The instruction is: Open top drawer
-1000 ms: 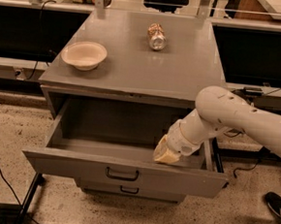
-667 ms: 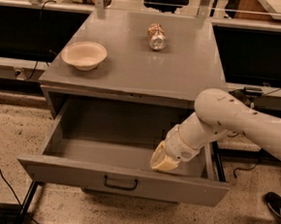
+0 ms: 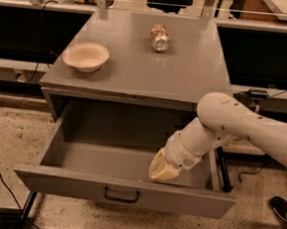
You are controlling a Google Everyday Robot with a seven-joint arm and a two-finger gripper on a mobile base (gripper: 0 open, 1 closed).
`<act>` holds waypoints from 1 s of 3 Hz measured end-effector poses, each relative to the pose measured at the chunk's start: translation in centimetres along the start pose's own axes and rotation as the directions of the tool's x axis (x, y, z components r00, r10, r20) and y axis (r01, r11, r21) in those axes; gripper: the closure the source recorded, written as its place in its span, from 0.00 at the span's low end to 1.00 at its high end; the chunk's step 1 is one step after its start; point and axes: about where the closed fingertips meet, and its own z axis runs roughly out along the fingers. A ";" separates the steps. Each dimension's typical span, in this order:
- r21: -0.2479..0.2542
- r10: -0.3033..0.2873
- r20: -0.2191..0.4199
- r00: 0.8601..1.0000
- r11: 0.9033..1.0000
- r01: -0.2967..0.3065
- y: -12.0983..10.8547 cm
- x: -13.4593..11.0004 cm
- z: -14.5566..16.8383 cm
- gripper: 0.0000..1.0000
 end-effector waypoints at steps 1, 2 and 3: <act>-0.025 -0.019 0.046 0.999 0.999 0.020 2.0 -1.2 -0.4 1.00; 0.047 -0.044 0.111 0.993 0.998 0.039 2.4 -2.5 -2.5 0.87; 0.055 -0.037 0.118 0.992 0.998 0.031 2.6 -2.1 -2.8 0.64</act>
Offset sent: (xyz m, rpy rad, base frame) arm -0.0142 -0.0171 0.0846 0.2554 -0.1959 -0.0960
